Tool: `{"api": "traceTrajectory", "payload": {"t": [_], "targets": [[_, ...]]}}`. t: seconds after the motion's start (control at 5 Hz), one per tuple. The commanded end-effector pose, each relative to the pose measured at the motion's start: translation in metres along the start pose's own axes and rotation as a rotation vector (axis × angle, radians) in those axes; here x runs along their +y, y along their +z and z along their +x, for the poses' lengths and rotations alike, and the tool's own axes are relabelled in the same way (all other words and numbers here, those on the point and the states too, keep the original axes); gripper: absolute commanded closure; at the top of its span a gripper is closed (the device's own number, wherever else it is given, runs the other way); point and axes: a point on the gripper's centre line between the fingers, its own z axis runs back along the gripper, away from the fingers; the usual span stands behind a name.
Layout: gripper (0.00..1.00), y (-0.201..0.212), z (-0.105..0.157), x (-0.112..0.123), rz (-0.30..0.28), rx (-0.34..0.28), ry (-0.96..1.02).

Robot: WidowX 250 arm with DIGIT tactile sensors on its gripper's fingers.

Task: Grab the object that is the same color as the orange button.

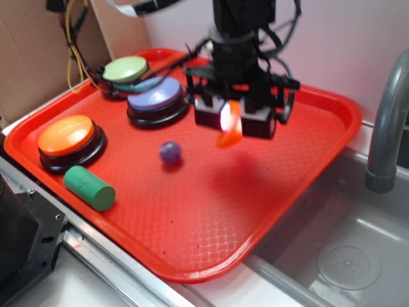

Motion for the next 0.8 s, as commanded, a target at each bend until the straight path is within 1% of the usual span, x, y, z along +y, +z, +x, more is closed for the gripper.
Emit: {"api": "traceTrajectory", "payload": {"t": [0.0, 0.2, 0.4, 0.6], "targets": [[1.00, 0.090, 0.027, 0.044, -0.110, 0.084, -0.229], [1.00, 0.120, 0.030, 0.078, -0.172, 0.090, -0.278], [1.00, 0.135, 0.033, 0.098, -0.180, 0.062, -0.290], [1.00, 0.135, 0.038, 0.113, -0.184, 0.044, -0.273]]}}
